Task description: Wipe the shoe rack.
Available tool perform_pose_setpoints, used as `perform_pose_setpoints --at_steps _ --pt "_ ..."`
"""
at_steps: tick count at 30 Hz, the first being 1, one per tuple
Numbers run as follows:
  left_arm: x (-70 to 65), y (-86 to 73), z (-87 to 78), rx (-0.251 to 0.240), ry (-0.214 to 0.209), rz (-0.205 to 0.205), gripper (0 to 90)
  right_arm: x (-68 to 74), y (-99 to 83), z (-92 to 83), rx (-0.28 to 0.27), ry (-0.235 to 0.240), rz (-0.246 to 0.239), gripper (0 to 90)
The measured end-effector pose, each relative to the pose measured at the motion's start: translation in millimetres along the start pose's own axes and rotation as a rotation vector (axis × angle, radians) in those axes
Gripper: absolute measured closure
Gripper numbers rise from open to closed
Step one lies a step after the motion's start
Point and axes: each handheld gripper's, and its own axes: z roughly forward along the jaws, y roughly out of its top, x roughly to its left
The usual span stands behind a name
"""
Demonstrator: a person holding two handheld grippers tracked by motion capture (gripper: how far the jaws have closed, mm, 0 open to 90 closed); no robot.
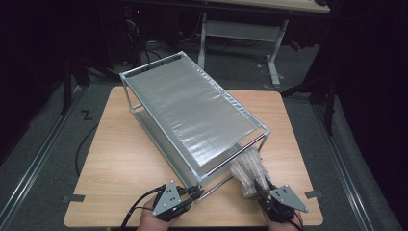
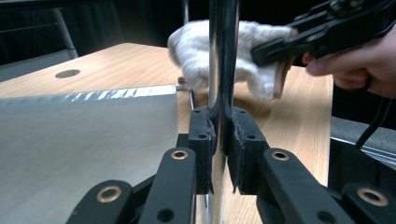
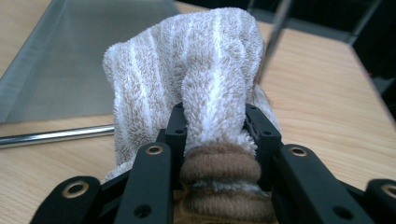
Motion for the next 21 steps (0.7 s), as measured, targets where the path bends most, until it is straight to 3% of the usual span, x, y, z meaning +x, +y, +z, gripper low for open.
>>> perform_pose_setpoints --at_steps 5,12,16,21 --pt "0.0 1.6 2.1 0.006 -0.009 0.002 80.3 -12.8 2.8 -21.2 -0.057 -0.056 0.034 67.9" --pt "0.6 1.8 1.4 0.01 -0.012 0.004 80.3 -21.5 17.3 -44.3 -0.154 -0.113 0.044 68.3" --pt "0.1 1.2 -2.2 0.012 -0.005 0.005 80.2 -24.6 30.1 -54.3 -0.217 -0.127 0.029 68.4" --pt "-1.0 -0.9 -10.6 0.014 0.026 0.01 79.8 -23.2 48.6 -61.9 -0.287 -0.1 0.021 68.4"
